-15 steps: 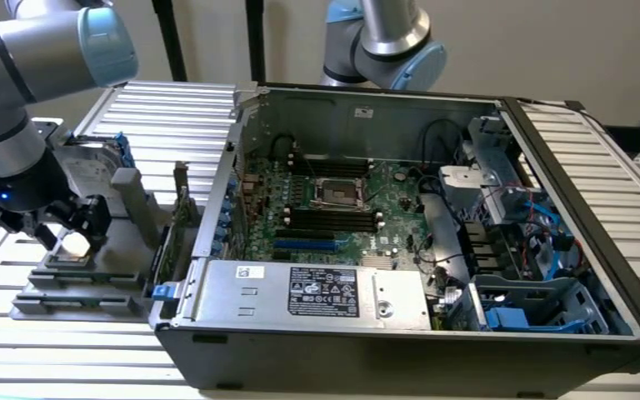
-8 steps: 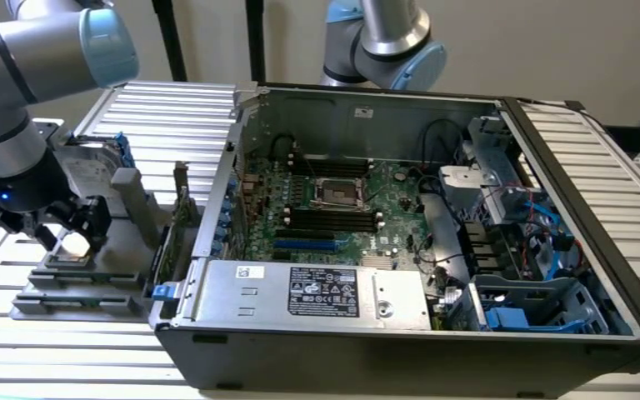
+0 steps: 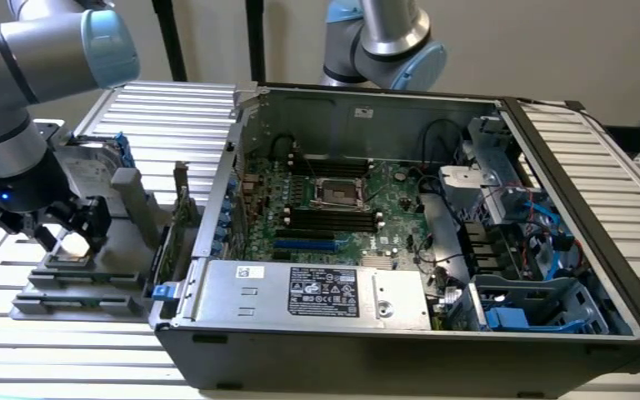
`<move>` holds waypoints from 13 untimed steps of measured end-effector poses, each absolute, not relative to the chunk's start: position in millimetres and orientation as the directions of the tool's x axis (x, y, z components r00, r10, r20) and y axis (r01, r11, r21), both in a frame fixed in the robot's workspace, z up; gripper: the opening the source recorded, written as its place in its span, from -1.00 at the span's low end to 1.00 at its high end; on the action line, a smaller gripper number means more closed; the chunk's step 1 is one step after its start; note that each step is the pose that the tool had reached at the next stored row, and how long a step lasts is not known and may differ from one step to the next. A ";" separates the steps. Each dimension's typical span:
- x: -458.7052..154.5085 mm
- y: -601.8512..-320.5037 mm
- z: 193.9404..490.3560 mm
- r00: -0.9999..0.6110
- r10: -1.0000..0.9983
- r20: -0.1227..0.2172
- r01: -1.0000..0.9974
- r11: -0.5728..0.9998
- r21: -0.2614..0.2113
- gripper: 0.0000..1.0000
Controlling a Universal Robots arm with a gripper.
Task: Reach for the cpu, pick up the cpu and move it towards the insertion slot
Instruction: 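Pick up the cpu and move it towards the insertion slot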
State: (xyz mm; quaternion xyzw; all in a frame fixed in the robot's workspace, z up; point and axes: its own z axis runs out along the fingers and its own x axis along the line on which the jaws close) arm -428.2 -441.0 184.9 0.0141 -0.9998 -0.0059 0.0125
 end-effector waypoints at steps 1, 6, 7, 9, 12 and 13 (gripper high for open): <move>-428.2 -440.9 184.9 -0.999 -0.028 0.025 -0.028 1.000 0.012 0.42; -428.2 -440.9 184.9 -0.999 -0.028 0.025 -0.028 1.000 0.012 0.37; -428.2 -440.9 184.9 -0.999 -0.028 0.025 -0.028 1.000 0.012 0.37; -428.2 -440.9 184.9 -0.999 -0.028 0.025 -0.028 1.000 0.012 0.24; -428.2 -440.8 184.9 -0.999 -0.028 0.025 -0.028 1.000 0.012 0.24; -428.2 -440.8 185.0 -0.999 -0.028 0.025 -0.028 1.000 0.012 0.19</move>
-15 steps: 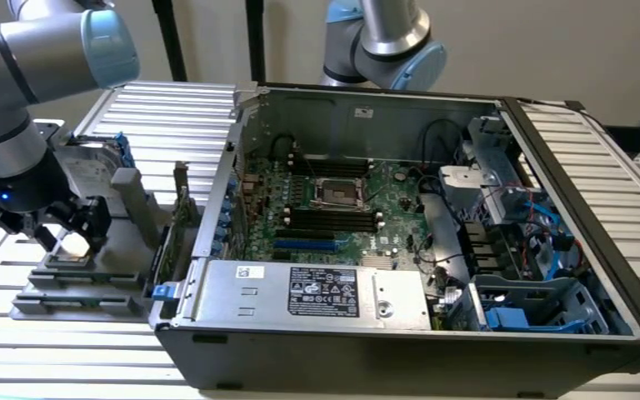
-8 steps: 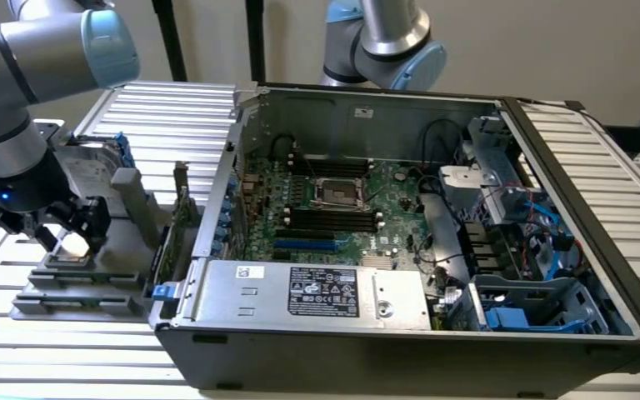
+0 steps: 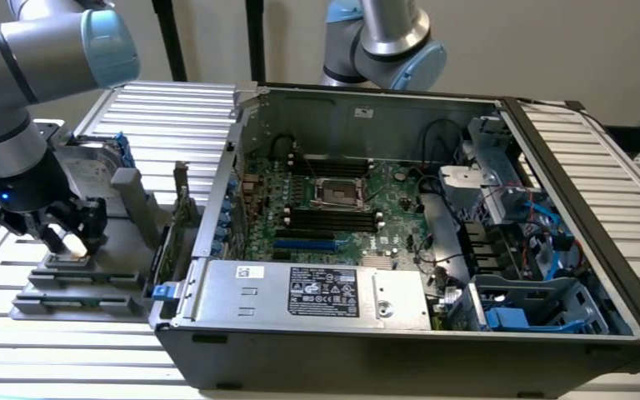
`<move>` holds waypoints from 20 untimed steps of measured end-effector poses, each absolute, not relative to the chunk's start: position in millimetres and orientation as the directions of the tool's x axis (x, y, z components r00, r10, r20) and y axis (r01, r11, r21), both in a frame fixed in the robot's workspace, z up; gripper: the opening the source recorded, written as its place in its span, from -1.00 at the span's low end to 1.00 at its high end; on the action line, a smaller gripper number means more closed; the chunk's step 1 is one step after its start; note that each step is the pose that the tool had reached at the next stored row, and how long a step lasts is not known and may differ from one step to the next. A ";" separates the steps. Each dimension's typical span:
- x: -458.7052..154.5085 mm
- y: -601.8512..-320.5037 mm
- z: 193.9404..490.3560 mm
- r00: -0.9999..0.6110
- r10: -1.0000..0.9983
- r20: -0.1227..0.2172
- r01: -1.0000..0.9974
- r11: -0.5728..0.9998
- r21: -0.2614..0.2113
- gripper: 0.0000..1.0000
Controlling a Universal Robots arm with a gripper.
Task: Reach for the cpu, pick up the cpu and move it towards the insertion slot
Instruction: 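Pick up the cpu and move it towards the insertion slot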
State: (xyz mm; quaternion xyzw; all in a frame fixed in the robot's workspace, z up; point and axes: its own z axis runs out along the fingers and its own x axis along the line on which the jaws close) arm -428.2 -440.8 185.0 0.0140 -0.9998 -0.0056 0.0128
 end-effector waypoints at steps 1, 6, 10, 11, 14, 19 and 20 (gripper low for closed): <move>-428.2 -440.8 185.0 -0.999 -0.028 0.026 -0.028 1.000 0.011 0.19; -428.2 -440.8 185.3 -0.999 -0.028 0.026 -0.028 1.000 0.012 0.09; -428.1 -440.9 188.2 -0.999 -0.028 0.026 -0.028 1.000 0.012 0.09; -428.1 -440.9 189.5 -0.999 -0.028 0.026 -0.028 1.000 0.012 0.09; -428.2 -440.9 197.6 -0.999 -0.028 0.026 -0.028 1.000 0.012 0.09; -428.2 -441.4 218.9 -0.999 -0.028 0.027 -0.028 1.000 0.012 0.09; -428.2 -441.6 223.6 -0.999 -0.028 0.026 -0.028 1.000 0.012 0.09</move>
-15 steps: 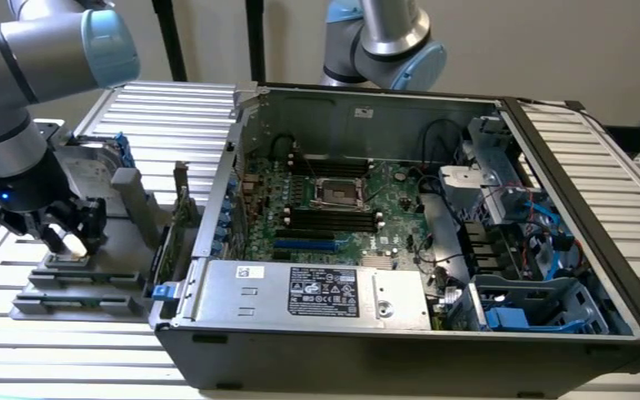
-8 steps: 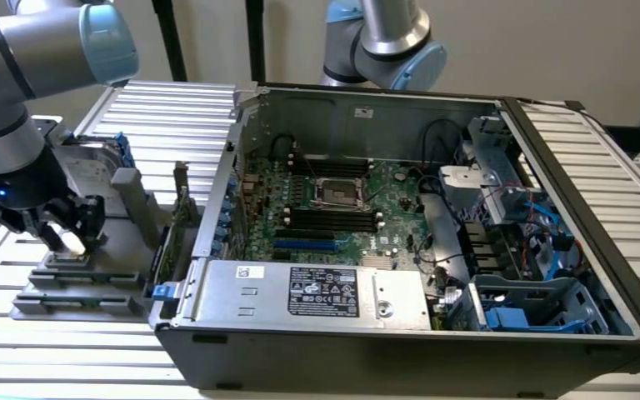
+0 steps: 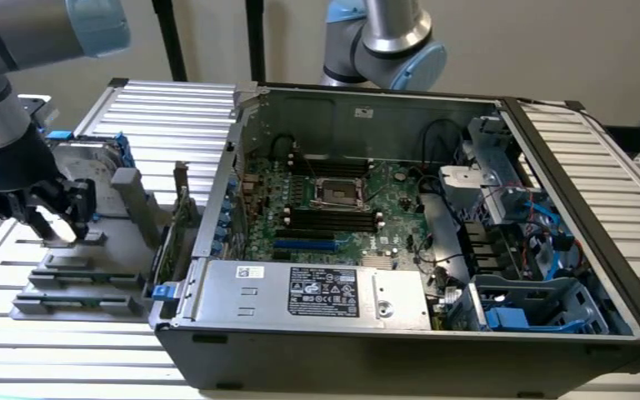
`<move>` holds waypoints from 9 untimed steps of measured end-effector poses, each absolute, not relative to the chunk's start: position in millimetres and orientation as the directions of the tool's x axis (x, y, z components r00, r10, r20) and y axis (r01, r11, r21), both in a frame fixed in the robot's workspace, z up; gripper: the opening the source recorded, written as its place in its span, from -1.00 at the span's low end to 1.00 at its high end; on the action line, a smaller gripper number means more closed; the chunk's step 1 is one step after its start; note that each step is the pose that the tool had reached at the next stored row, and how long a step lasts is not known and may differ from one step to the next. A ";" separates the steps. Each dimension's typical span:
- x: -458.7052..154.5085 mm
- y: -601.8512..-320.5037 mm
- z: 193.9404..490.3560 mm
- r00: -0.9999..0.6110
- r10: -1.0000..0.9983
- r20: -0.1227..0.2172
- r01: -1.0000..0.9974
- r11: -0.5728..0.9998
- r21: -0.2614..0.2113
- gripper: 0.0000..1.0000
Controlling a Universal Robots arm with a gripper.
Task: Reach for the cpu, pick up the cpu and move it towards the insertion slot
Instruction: 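Pick up the cpu and move it towards the insertion slot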
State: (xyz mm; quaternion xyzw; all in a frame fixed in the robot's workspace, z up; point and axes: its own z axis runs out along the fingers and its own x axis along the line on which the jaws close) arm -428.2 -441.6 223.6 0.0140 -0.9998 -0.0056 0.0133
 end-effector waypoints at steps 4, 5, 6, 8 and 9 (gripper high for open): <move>-428.1 -442.9 241.6 -0.999 -0.028 0.026 -0.028 1.000 0.012 0.09; -428.0 -443.2 246.1 -0.999 -0.028 0.026 -0.028 1.000 0.012 0.09; -427.9 -443.4 250.6 -0.999 -0.028 0.026 -0.028 1.000 0.012 0.09; -427.6 -444.0 260.0 -0.999 -0.028 0.026 -0.028 1.000 0.012 0.09; -427.5 -444.4 264.5 -0.999 -0.028 0.026 -0.028 1.000 0.012 0.09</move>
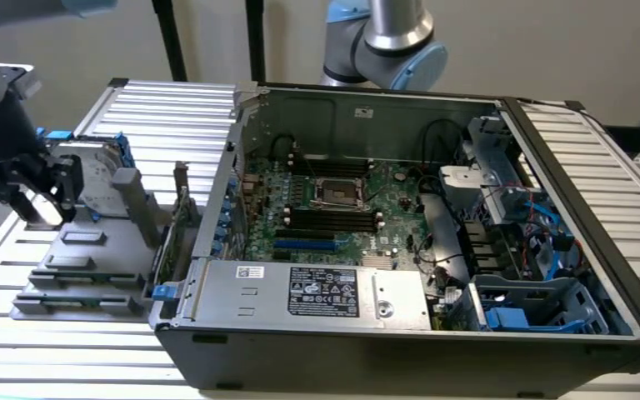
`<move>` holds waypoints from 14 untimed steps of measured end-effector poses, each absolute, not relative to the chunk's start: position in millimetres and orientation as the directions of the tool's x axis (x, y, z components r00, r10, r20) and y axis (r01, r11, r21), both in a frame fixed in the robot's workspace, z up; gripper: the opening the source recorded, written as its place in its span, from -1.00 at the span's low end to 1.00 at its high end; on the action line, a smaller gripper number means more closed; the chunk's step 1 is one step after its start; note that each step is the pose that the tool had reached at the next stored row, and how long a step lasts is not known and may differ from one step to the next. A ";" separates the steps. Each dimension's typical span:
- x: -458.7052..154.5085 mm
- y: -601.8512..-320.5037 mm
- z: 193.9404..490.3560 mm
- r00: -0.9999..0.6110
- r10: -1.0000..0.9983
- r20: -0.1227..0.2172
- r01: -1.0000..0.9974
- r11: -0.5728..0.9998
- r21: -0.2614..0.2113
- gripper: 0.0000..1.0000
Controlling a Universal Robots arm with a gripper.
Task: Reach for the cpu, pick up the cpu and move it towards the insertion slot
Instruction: 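Pick up the cpu and move it towards the insertion slot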
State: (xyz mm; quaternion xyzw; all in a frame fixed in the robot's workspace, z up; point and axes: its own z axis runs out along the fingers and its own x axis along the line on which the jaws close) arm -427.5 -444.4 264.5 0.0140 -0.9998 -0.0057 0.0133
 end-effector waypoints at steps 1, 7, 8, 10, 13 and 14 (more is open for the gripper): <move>-427.2 -444.7 269.0 -0.999 -0.028 0.026 -0.028 1.000 0.012 0.09; -417.3 -446.8 296.3 -0.999 -0.028 0.026 -0.028 1.000 0.012 0.09; -413.4 -447.2 300.8 -0.999 -0.028 0.027 -0.028 1.000 0.012 0.09; -404.4 -448.4 310.0 -0.999 -0.028 0.028 -0.028 1.000 0.012 0.09; -390.9 -450.4 323.5 -0.999 -0.028 0.029 -0.028 1.000 0.012 0.09; -386.4 -451.1 328.1 -0.999 -0.028 0.030 -0.028 1.000 0.012 0.09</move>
